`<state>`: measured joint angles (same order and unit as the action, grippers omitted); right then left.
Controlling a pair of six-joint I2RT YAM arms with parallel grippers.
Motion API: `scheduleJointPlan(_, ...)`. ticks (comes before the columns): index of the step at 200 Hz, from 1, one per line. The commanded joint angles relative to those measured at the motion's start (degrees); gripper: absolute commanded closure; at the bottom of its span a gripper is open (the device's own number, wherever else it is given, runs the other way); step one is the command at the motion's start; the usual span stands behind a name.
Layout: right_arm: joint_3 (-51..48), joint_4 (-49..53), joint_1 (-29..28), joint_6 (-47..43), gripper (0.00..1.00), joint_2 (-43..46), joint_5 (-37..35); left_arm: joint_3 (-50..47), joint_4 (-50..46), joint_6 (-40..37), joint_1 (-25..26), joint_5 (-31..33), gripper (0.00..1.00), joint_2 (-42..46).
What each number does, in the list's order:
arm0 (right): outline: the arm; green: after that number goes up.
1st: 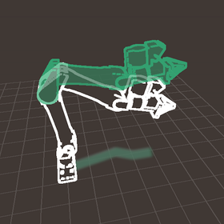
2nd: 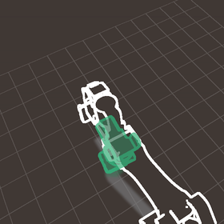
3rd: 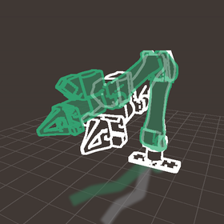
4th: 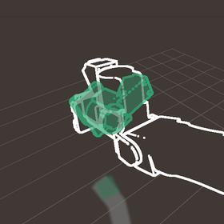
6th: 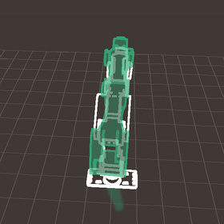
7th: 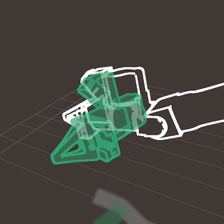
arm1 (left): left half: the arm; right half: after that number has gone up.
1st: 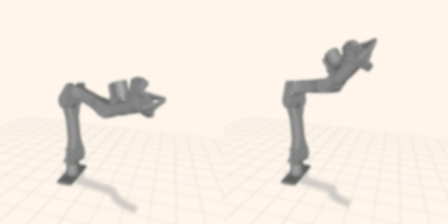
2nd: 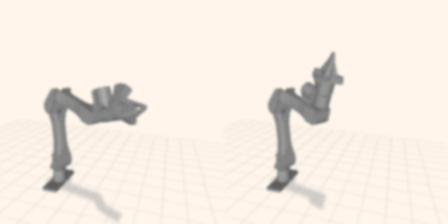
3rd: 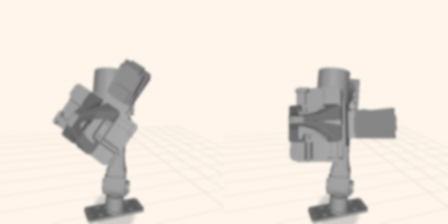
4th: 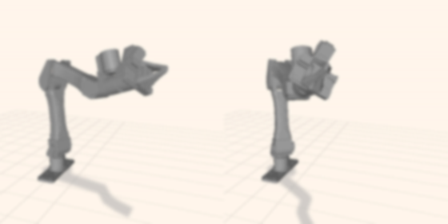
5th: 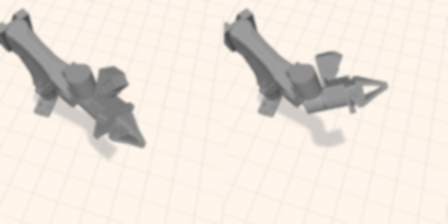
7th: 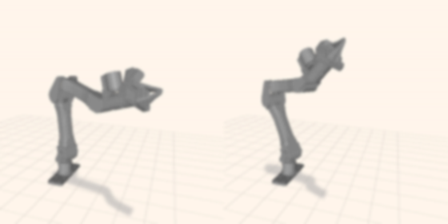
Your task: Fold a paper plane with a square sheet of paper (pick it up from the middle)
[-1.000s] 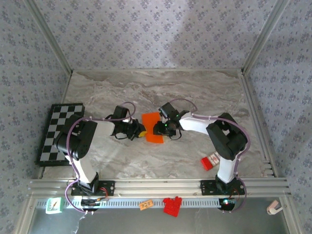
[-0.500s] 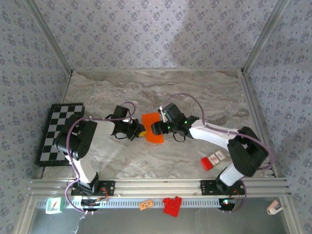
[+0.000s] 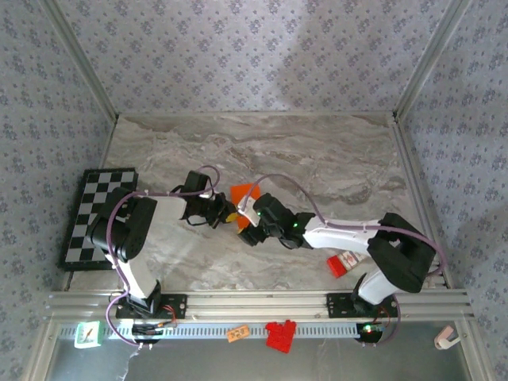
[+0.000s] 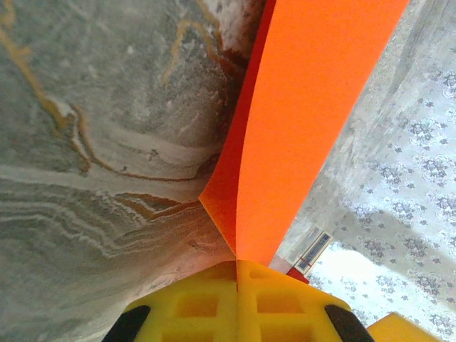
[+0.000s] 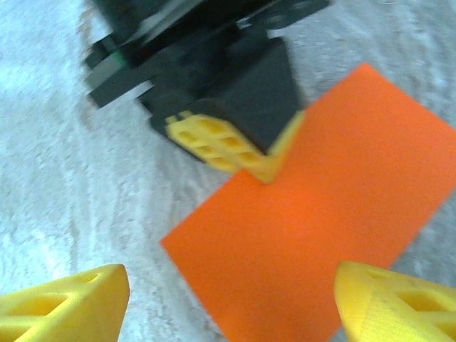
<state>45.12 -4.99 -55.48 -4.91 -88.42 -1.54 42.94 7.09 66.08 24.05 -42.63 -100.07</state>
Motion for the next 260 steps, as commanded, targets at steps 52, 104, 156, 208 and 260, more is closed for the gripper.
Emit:
scheduleJointPlan(52, -1.3, -7.9, -0.1, -4.3, 0.24, -5.9, -1.4, 2.0, -1.4, 0.8, 0.7, -0.2, 1.00, 0.9)
scheduleJointPlan(104, -1.1, -8.6, 0.8, -5.2, 0.35, -6.5, -3.2, 2.0, -1.6, 0.9, 0.7, -0.1, 1.00, 1.0)
scheduleJointPlan(156, -1.6, -9.0, 0.7, -4.6, 0.58, -5.6, -3.2, 1.8, -1.7, 1.0, 1.0, 0.2, 1.00, 1.0)
scheduleJointPlan(208, -1.6, -9.5, 0.4, -4.3, 0.69, -6.1, -4.2, 1.9, -1.7, 1.1, 1.1, 0.2, 1.00, 1.2)
scheduleJointPlan(260, -1.5, -8.9, 0.4, -4.3, 0.83, -6.0, -2.6, 1.9, -2.8, 0.9, 0.9, 0.6, 0.93, 2.2)
